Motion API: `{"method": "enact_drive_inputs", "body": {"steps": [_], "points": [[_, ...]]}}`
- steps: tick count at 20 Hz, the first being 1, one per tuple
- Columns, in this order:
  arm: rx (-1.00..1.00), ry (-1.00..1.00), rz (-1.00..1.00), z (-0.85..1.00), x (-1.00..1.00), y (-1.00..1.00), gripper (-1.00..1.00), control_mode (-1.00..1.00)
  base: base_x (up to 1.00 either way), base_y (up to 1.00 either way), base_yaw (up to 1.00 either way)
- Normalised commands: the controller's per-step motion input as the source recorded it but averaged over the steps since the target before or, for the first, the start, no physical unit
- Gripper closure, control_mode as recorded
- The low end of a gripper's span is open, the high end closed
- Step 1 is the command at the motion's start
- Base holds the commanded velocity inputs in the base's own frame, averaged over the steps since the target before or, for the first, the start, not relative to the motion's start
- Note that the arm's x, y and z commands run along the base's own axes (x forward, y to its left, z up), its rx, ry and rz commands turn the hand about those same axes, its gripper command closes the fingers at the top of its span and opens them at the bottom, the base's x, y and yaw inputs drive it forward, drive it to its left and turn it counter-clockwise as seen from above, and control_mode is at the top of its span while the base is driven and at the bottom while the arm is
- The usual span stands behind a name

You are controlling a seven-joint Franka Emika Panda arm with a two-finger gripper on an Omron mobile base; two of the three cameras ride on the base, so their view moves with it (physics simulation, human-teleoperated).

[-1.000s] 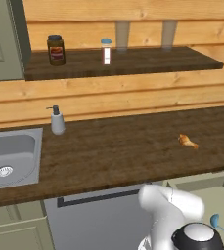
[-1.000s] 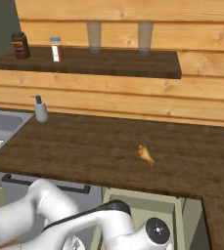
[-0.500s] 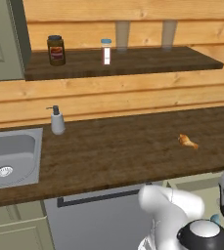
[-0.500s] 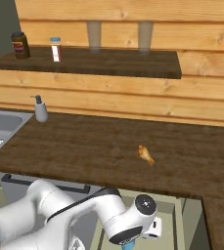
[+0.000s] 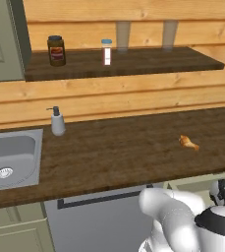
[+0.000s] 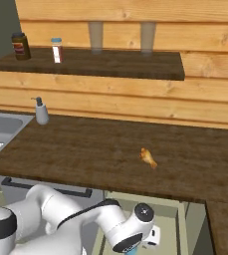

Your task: Pick the ladle from the drawer and place it on the counter.

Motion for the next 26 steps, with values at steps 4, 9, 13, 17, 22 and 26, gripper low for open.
{"method": "enact_drive_inputs", "body": {"steps": [4, 9, 13, 17, 22, 26], "points": [[0.0, 0.09, 0.0, -0.17, 0.01, 0.06, -1.0, -1.0, 0.0, 0.0, 0.0], [0.0, 0.11, -0.03, -0.15, 0.0, 0.23, -1.0, -1.0, 0.0, 0.0, 0.0], [0.0, 0.0, 0.0, -0.25, 0.0, 0.09, -1.0, -1.0, 0.0, 0.0, 0.0], [0.0, -0.02, 0.0, -0.26, 0.0, 0.0, -1.0, -1.0, 0.0, 0.0, 0.0], [0.0, 0.0, 0.0, -0.18, 0.0, 0.0, -1.0, -1.0, 0.0, 0.0, 0.0], [0.0, 0.0, 0.0, -0.16, 0.0, 0.0, -1.0, -1.0, 0.0, 0.0, 0.0]]}}
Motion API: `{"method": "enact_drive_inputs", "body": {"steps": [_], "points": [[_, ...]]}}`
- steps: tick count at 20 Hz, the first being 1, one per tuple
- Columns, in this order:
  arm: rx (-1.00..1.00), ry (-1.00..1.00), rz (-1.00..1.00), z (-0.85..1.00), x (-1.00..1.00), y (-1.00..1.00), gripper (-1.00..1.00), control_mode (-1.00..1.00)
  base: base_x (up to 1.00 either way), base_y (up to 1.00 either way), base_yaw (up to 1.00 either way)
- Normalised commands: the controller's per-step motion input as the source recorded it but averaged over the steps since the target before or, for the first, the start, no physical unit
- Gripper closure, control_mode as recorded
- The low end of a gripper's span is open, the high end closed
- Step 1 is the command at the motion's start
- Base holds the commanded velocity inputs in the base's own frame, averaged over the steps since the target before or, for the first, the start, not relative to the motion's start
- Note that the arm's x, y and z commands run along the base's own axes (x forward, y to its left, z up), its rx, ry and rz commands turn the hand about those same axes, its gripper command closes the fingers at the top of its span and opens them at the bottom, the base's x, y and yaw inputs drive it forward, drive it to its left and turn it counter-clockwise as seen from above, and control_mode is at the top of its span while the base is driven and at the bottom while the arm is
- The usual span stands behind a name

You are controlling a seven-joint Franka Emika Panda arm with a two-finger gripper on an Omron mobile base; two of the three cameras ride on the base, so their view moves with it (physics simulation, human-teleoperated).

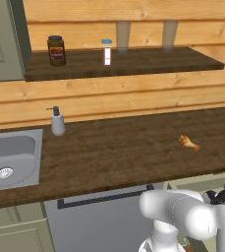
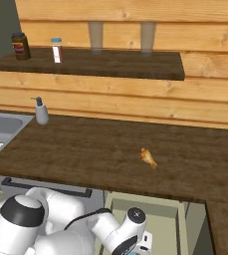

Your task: Pick the ladle from the drawer and place it on the counter.

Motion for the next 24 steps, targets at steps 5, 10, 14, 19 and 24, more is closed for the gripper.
{"method": "enact_drive_inputs", "body": {"steps": [5, 10, 14, 19, 24], "points": [[0.0, 0.0, 0.0, -0.02, 0.0, 0.0, 1.0, -1.0, 0.0, 0.0, 0.0], [0.0, 0.0, 0.0, 0.0, 0.0, 0.0, 1.0, -1.0, 0.0, 0.0, 0.0], [0.0, 0.0, 0.0, 0.01, -0.08, 0.0, 1.0, -1.0, 0.0, 0.0, 0.0], [0.0, -0.06, -0.02, 0.44, -0.3, 0.03, 1.0, -1.0, 0.0, 0.0, 0.0], [0.0, -0.15, -0.04, 0.83, -0.43, 0.42, 1.0, -1.0, 0.0, 0.0, 0.0]]}}
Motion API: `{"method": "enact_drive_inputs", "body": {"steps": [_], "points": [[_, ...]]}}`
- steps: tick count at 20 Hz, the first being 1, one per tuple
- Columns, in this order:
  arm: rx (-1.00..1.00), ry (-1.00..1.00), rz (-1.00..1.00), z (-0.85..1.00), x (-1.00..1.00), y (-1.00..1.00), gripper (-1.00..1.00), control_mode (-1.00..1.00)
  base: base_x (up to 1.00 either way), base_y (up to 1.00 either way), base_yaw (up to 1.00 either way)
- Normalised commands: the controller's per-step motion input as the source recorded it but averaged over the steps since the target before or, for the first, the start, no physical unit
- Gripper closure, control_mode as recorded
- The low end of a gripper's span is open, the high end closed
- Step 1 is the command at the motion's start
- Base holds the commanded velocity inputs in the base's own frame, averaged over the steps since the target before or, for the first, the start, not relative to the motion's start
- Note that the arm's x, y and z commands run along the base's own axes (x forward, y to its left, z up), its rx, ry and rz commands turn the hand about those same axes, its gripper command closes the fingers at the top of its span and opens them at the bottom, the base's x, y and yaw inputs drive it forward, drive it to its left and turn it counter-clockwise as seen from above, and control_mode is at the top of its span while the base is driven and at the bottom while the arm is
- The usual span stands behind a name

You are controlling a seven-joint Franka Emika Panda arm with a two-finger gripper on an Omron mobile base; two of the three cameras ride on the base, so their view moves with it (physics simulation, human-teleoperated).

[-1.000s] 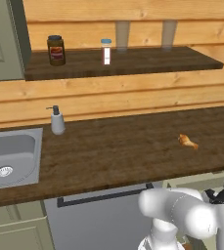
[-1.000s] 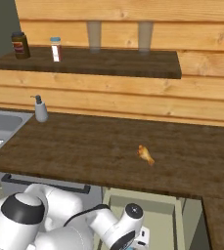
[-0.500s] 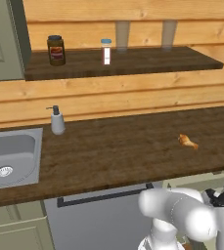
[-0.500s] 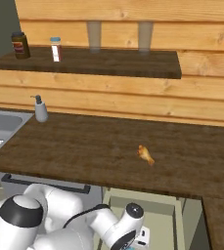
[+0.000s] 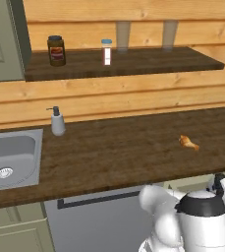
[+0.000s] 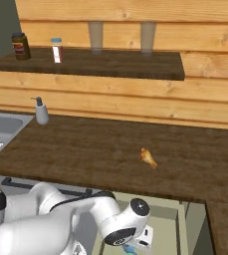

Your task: Pick the ladle from the drawer and place it on the counter.

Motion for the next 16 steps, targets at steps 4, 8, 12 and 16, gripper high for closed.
{"method": "enact_drive_inputs", "body": {"steps": [4, 8, 12, 16], "points": [[0.0, -0.16, -0.01, 0.94, 0.04, 0.29, 1.0, -1.0, 0.0, 0.0, 0.0], [0.01, -0.13, 0.08, 0.91, 0.65, 0.2, 1.0, -1.0, 0.0, 0.0, 0.0], [0.06, -0.03, 0.19, 0.91, 0.72, 0.19, 1.0, -1.0, 0.0, 0.0, 0.0], [0.07, 0.0, 0.12, 1.0, 0.75, 0.0, 1.0, -1.0, 0.0, 0.0, 0.0]]}}
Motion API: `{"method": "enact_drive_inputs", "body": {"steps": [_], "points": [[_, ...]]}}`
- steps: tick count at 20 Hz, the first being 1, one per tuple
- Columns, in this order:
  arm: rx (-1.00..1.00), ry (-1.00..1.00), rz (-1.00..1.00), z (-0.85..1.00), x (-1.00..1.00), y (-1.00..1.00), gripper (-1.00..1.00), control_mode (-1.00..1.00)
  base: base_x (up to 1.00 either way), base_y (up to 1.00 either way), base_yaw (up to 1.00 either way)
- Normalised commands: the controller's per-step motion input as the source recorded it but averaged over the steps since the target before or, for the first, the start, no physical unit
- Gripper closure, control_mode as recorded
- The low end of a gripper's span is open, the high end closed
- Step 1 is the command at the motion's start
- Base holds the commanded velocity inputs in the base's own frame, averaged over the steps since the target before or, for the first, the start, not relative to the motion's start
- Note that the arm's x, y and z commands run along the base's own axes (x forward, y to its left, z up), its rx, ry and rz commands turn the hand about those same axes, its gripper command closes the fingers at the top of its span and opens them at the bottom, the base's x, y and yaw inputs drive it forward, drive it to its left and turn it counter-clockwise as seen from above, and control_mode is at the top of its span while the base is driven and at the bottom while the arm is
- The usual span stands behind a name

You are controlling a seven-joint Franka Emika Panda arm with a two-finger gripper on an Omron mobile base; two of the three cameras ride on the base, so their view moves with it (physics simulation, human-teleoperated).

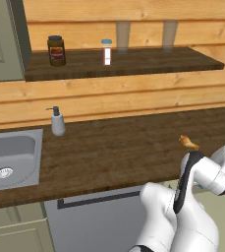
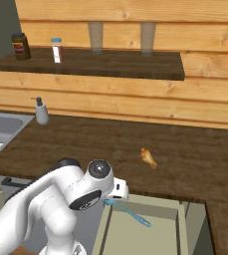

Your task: Pick the ladle from the drawer and place it on the counter.

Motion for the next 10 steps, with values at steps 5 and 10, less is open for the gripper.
{"method": "enact_drive_inputs", "body": {"steps": [5, 10], "points": [[0.09, 0.0, 0.15, 0.99, 0.85, 0.01, 1.0, -1.0, 0.0, 0.0, 0.0], [0.01, 0.05, 0.29, 0.46, 0.84, 0.52, 1.0, -1.0, 0.0, 0.0, 0.0]]}}
